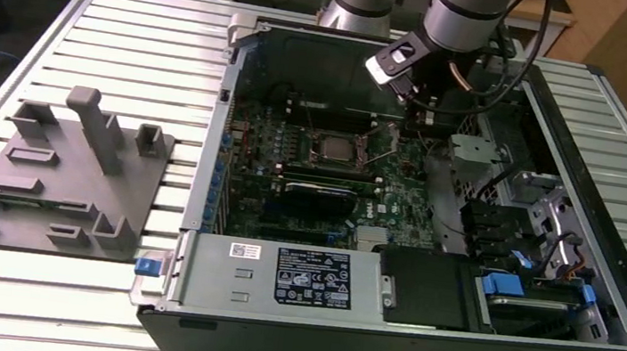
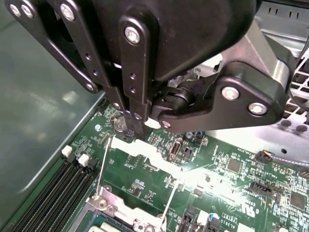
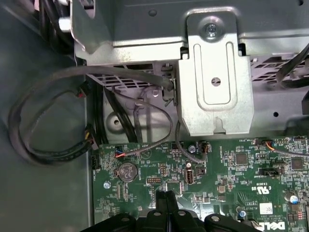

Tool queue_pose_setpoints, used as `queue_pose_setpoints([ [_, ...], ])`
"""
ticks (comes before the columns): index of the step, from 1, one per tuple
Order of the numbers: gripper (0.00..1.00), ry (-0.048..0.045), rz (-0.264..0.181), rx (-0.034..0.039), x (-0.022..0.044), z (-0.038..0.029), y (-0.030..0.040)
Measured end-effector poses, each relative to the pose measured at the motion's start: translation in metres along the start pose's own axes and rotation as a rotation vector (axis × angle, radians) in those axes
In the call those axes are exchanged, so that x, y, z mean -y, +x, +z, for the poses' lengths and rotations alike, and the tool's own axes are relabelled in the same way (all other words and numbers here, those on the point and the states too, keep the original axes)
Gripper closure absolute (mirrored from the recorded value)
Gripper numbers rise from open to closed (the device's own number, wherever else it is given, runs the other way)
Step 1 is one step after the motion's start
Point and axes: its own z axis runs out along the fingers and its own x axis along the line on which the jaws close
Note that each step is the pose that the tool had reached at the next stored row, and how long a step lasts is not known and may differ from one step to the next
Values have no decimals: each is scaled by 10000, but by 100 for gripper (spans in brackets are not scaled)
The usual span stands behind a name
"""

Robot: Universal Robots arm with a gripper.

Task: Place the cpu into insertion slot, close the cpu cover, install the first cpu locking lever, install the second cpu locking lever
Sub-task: 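Close the cpu cover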

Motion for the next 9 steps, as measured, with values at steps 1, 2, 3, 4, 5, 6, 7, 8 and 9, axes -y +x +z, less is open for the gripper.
queue_pose_setpoints([
  [1, 89, -2, 1, -8, 7, 3, -1],
  [2, 89, -3, 1, -13, 11, 4, -1],
  [3, 89, -4, 0, -16, 11, 7, -1],
  [4, 89, -3, 0, -18, 11, 11, -1],
  [5, 89, -4, 0, -19, 11, 17, -1],
  [6, 89, -3, 0, -17, 11, 20, -1],
  [7, 89, -3, 0, -14, 11, 19, -2],
  [8, 89, -3, 0, -13, 11, 19, -2],
  [9, 89, -3, 1, -13, 11, 19, -2],
])
